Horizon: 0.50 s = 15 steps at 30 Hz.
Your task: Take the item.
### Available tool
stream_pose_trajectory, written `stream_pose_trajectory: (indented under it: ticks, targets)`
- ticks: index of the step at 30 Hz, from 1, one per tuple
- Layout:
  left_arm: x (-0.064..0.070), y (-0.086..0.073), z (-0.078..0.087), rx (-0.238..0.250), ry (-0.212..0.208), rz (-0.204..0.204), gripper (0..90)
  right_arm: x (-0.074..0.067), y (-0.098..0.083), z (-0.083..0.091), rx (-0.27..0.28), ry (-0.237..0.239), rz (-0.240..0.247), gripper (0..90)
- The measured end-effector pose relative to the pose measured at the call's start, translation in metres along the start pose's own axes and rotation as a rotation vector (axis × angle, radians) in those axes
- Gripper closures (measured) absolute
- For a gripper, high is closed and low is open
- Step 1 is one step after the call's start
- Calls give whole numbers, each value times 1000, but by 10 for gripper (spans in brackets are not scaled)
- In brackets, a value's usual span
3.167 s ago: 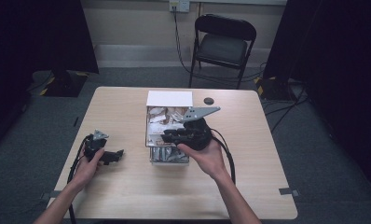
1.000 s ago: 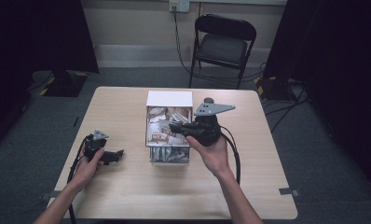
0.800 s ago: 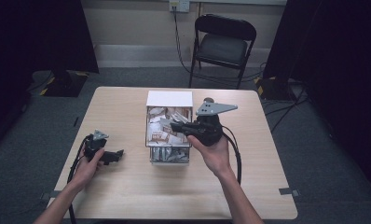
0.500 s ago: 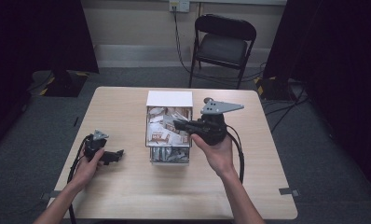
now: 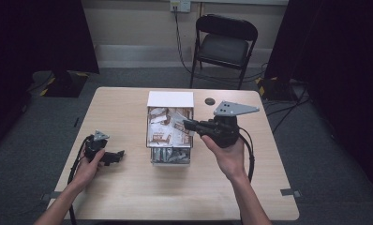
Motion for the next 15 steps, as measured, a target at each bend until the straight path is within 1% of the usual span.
stream_pose_trajectory:
  ticks: [3, 5, 6, 8, 12, 15]
  targets:
    - [0, 0, 0, 2, 0, 0, 0, 1, 0, 9, 8, -16, 1, 900]
    - [0, 0, 0, 0, 0, 0, 0, 3, -1, 14, 3, -26, -7, 900]
    - [0, 0, 0, 0, 0, 0, 0, 3, -1, 14, 3, -26, -7, 900]
    - [0, 0, 0, 0, 0, 0, 0, 7, -1, 21, -4, -44, -5, 900]
    - [0, 0, 0, 0, 0, 0, 0, 11, 0, 33, 5, -66, -5, 900]
    - [0, 0, 0, 2, 0, 1, 0, 13, -2, 39, 6, -80, -4, 900]
Point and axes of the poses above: each handheld gripper's, and its own axes: z roughly backward along the jaws, y roughly out of its top, x roughly to its right, the point moved 10 cm from there along -z, roughly forward along the jaws, and after that the axes turned 9 degrees about y, right-handed, at the moved point
